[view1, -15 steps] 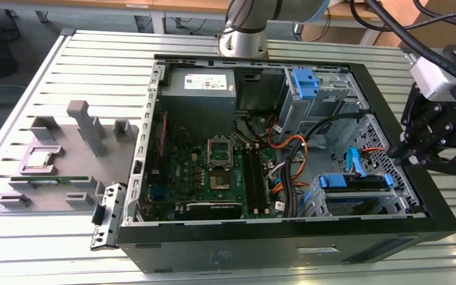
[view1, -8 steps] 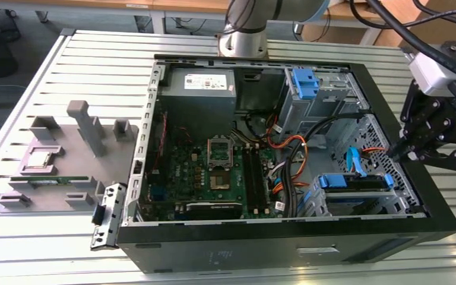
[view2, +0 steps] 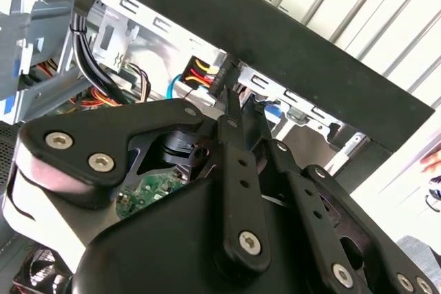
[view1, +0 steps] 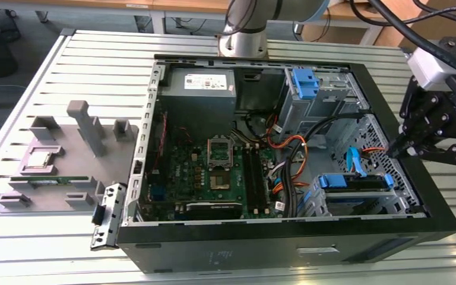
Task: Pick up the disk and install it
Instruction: 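Insert the second disk wire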
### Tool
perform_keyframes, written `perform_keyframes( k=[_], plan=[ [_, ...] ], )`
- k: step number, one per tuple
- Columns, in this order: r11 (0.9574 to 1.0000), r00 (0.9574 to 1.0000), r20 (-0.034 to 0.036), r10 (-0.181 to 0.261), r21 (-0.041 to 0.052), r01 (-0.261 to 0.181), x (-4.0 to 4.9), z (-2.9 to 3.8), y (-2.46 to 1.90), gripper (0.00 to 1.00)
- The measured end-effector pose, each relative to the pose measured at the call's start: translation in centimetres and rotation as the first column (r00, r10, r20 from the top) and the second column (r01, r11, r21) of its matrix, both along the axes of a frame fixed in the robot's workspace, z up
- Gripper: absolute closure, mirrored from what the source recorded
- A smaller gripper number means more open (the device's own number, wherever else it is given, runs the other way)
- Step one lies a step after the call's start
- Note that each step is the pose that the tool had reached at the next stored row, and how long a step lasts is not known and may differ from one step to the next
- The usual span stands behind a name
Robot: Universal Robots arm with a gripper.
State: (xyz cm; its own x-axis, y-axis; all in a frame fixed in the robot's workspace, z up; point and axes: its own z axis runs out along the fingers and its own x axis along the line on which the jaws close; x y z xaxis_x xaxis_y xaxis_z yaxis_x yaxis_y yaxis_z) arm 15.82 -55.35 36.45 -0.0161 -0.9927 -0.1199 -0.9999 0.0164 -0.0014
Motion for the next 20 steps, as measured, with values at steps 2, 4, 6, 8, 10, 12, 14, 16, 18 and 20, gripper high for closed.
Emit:
perform_keyframes(
  k=[2,4,6,8,10,12,14,16,18,20],
  plan=[
    [1.0,1.0,0.0,0.0,0.0001,0.0,0.11,-0.02,0.18,0.76],
    [1.0,1.0,0.0,0.0,0.0001,0.0,0.25,-0.06,0.37,0.76],
    [1.0,1.0,0.0,0.0,0.0001,0.0,0.4,-0.1,0.57,0.76],
    [1.0,1.0,0.0,0.0,0.0001,0.0,0.54,-0.14,0.75,0.76],
    [1.0,1.0,0.0,0.0,0.0001,0.0,0.66,-0.2,0.91,0.76],
    [1.0,1.0,0.0,0.0,0.0001,0.0,0.77,-0.26,1.06,0.76],
    [1.0,1.0,0.0,0.0,0.0,0.0,0.85,-0.31,1.2,0.76],
    [1.0,1.0,0.0,0.0,0.0001,0.0,0.9,-0.37,1.33,0.76],
    [1.0,1.0,0.0,0.0,0.0002,0.0,0.94,-0.46,1.45,0.76],
    [1.0,1.0,0.0,0.0,0.0002,0.0,0.96,-0.58,1.56,0.76]
  ],
)
